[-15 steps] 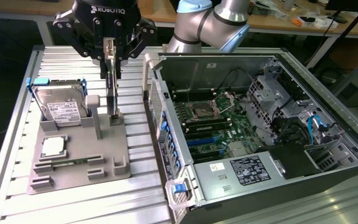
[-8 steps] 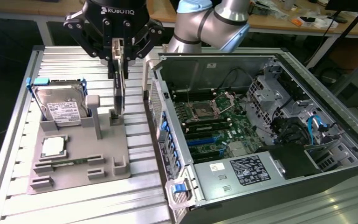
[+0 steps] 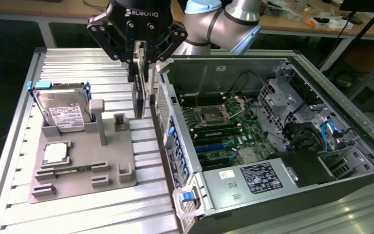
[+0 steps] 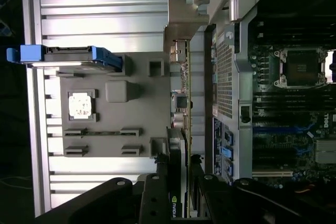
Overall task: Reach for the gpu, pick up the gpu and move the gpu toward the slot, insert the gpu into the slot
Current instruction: 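Pick up the gpu and move the gpu toward the slot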
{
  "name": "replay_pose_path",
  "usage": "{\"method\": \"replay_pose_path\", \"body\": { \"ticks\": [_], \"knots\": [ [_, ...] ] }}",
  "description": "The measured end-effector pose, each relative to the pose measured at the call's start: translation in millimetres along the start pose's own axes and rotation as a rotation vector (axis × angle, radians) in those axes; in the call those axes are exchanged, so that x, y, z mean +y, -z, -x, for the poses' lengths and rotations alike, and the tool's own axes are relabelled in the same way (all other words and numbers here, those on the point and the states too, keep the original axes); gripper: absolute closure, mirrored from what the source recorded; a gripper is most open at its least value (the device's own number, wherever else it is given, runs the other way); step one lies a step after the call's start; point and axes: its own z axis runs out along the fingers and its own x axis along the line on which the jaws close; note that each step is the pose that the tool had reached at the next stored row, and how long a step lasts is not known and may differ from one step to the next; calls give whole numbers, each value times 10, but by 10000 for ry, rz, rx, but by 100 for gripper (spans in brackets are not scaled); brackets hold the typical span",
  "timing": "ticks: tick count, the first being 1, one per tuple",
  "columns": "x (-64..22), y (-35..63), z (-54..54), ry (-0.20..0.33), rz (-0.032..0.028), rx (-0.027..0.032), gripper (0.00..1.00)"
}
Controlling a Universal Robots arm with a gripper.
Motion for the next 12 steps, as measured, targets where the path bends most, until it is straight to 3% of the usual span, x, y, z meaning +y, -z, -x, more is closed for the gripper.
{"method": "replay_pose_path", "body": {
  "ticks": [12],
  "knots": [
    [5, -9, 256, 0, 0, -21, 73]
  ]
}}
